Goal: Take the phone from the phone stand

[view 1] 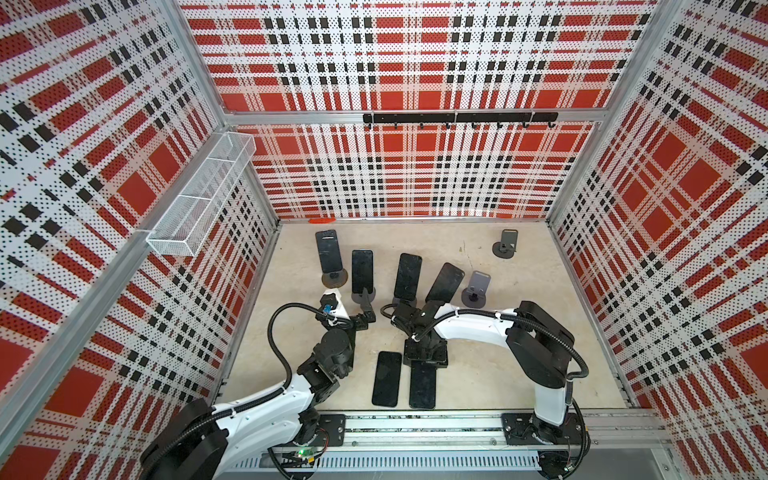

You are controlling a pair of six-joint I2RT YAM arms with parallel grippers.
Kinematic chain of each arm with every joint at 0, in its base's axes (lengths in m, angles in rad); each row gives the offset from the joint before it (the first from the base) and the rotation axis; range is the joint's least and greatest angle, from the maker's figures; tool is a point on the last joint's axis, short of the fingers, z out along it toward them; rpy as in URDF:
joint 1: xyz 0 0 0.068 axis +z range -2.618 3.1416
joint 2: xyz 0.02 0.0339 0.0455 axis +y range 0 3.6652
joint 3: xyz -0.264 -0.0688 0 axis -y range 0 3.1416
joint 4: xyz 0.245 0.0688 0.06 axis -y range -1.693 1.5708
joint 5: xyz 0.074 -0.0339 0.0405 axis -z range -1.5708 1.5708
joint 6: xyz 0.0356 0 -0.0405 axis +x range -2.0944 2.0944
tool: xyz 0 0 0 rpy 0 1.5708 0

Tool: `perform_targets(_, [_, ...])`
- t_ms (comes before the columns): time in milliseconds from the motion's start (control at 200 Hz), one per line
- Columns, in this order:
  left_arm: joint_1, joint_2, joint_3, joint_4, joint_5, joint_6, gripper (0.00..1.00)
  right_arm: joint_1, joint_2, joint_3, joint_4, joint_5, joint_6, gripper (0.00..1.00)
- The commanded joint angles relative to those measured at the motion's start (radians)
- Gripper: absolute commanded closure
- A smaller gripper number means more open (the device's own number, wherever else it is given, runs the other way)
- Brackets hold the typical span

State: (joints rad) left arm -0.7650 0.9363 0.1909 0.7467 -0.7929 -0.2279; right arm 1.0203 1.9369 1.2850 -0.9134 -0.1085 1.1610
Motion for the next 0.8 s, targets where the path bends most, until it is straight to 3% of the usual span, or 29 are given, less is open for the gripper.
perform_targets(0, [0.009,-0.004,-0.014,-0.004,-0.015,-0.001,0.02,0.009,0.097,-0.037,0.114,0.01,-0.003,0.22])
perform_targets(797, [0.016,0.001,-0.004,-0.007,0.017,-0.028,0.02,0.009,0.11,-0.032,0.137,-0.023,-0.03,0.22])
